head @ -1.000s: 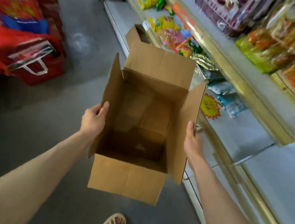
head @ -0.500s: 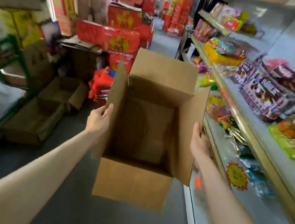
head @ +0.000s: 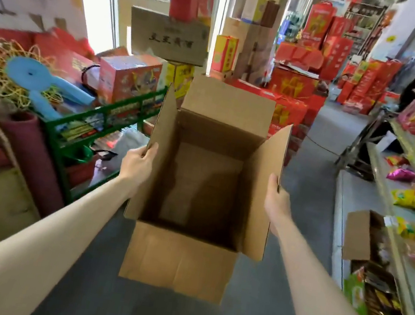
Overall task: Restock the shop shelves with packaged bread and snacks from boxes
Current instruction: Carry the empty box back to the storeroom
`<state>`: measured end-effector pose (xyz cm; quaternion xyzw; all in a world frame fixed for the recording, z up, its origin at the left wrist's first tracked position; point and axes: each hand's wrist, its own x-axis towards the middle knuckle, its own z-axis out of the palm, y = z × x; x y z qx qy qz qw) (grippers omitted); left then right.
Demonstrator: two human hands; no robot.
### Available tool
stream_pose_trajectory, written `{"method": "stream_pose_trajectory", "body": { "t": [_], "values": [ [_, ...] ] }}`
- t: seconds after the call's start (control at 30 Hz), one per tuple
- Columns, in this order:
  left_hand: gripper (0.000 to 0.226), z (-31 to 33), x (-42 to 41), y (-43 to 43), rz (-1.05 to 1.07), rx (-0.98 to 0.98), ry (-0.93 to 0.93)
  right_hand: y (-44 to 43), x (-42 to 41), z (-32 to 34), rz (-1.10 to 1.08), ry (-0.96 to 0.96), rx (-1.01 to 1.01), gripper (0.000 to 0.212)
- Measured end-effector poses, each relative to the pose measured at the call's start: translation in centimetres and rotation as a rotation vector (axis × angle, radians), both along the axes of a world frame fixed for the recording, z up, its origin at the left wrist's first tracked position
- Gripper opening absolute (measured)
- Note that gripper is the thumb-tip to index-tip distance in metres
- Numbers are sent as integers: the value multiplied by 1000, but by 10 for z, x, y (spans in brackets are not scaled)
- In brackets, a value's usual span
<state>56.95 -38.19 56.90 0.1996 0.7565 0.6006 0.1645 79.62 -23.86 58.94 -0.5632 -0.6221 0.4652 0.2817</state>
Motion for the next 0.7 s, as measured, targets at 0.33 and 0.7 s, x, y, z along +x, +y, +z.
{"method": "stream_pose_trajectory", "body": {
  "t": [0.33, 0.7],
  "values": [
    [44, -33, -199, -33, 104, -34, -5, 9, -218, -48, 130, 57, -29, 58],
    [43, -108, -345, 12, 105, -159, -75, 55, -373, -135, 145, -59, -180, 59]
  ]
}}
